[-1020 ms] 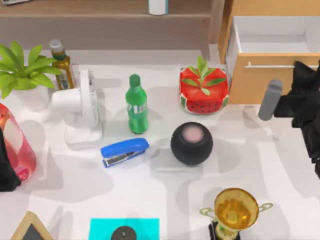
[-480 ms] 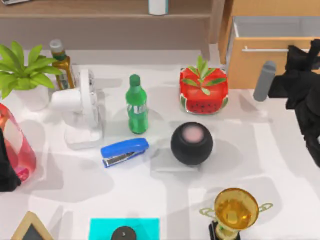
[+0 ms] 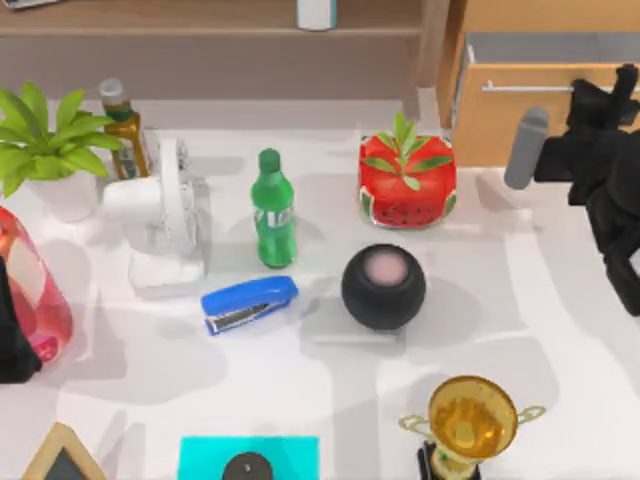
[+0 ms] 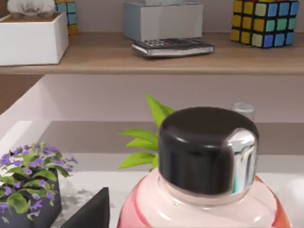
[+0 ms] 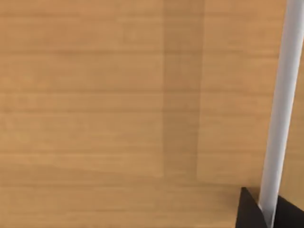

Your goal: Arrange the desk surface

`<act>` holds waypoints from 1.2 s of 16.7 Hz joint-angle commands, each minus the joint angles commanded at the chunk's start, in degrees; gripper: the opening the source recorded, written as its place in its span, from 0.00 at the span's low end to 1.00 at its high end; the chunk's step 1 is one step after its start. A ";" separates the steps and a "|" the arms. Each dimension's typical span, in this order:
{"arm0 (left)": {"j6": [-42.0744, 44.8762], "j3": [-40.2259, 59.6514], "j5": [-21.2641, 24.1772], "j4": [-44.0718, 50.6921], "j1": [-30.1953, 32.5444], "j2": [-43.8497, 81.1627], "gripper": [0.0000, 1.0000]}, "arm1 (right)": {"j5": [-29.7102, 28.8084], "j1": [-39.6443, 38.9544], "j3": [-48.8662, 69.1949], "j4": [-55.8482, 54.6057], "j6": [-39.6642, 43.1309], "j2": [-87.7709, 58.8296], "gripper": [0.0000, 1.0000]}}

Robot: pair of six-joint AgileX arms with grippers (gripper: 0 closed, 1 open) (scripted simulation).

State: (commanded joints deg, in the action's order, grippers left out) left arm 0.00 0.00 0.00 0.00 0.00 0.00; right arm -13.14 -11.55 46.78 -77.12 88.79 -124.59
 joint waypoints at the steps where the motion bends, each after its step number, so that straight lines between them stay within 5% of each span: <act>1: 0.00 0.00 0.00 0.00 0.00 0.00 1.00 | 0.08 0.10 0.75 0.36 0.04 -0.32 0.00; 14: 0.00 0.00 0.00 0.00 0.00 0.00 1.00 | 1.90 1.98 16.47 9.19 0.09 -7.26 0.00; 20: 0.00 0.00 0.00 0.00 0.00 0.00 1.00 | 1.90 1.98 16.47 9.19 0.09 -7.26 0.45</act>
State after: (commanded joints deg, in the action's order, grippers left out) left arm 0.00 0.00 0.00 0.00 0.00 0.00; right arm -11.24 -9.58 63.25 -67.93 88.88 -131.85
